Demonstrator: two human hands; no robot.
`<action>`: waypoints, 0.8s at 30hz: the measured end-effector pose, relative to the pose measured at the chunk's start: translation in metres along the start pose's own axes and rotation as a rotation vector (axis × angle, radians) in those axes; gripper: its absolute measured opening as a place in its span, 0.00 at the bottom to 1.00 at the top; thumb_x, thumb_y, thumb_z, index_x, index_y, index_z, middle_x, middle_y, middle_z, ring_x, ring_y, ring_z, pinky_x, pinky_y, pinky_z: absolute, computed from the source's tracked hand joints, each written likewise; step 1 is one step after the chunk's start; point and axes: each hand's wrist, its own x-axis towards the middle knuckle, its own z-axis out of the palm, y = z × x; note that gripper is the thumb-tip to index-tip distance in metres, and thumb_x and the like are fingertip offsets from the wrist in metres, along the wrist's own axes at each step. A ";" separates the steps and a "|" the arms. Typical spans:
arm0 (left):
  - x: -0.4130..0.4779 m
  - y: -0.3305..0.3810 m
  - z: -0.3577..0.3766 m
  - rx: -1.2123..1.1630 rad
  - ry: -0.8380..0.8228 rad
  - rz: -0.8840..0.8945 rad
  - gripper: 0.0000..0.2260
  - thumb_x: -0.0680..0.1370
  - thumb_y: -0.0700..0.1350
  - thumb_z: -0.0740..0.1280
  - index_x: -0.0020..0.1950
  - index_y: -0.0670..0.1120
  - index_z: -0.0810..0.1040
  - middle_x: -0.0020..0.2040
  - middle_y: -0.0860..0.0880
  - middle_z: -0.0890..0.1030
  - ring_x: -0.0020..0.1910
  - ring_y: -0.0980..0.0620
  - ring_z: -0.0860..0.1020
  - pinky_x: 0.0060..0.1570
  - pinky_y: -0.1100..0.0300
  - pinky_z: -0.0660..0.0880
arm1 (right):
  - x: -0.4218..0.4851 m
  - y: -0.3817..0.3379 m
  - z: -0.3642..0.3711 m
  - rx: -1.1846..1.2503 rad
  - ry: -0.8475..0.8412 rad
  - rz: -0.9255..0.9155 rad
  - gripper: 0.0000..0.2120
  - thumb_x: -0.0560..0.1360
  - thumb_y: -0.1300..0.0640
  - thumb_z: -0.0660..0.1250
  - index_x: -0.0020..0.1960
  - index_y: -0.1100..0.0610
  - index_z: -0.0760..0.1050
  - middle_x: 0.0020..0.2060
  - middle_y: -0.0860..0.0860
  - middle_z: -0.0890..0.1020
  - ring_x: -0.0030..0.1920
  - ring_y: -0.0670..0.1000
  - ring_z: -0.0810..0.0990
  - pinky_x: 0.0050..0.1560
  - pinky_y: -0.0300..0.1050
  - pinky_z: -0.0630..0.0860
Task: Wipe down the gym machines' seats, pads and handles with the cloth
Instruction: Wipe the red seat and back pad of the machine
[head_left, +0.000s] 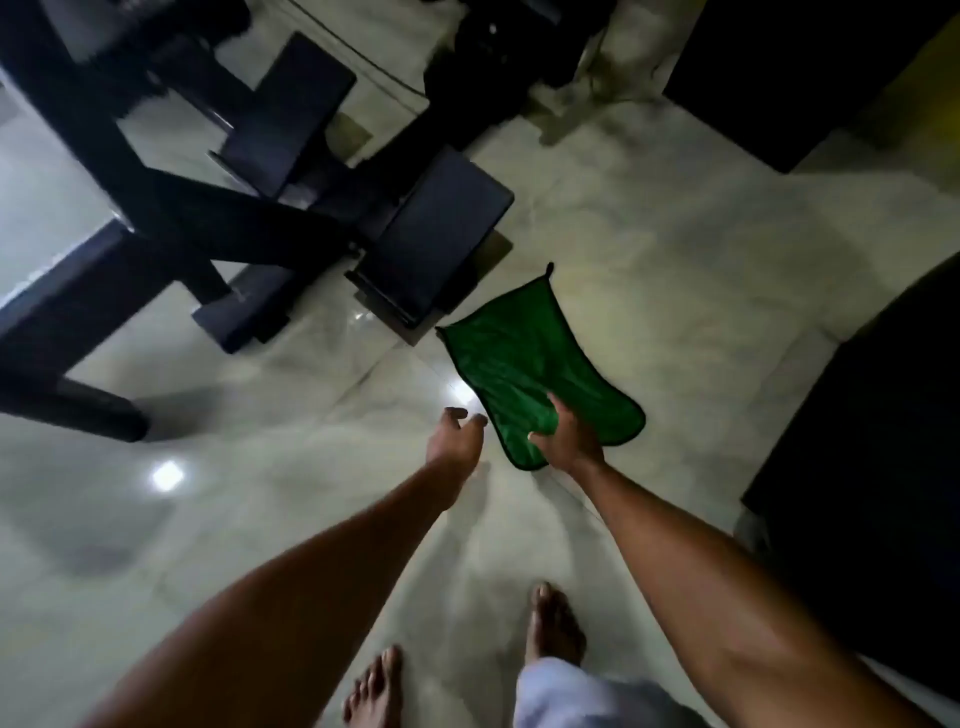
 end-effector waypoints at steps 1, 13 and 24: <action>0.009 -0.003 0.003 0.005 0.008 -0.006 0.22 0.71 0.58 0.62 0.64 0.55 0.71 0.59 0.44 0.78 0.54 0.43 0.78 0.57 0.47 0.77 | 0.009 0.006 0.007 -0.052 0.003 -0.008 0.40 0.75 0.51 0.74 0.82 0.51 0.59 0.77 0.57 0.68 0.75 0.60 0.68 0.72 0.54 0.70; 0.064 -0.039 0.015 -0.016 -0.003 -0.123 0.21 0.71 0.58 0.63 0.63 0.55 0.71 0.59 0.44 0.78 0.58 0.41 0.77 0.60 0.43 0.75 | 0.060 0.045 0.057 -0.247 0.015 0.000 0.21 0.82 0.52 0.66 0.71 0.60 0.73 0.69 0.63 0.76 0.69 0.63 0.73 0.67 0.52 0.68; -0.134 0.100 -0.068 -0.393 -0.214 -0.194 0.22 0.79 0.65 0.58 0.59 0.48 0.73 0.56 0.46 0.79 0.53 0.47 0.78 0.53 0.52 0.77 | -0.115 -0.142 -0.103 0.722 -0.075 -0.018 0.05 0.80 0.55 0.70 0.51 0.55 0.85 0.46 0.54 0.87 0.46 0.53 0.84 0.53 0.51 0.80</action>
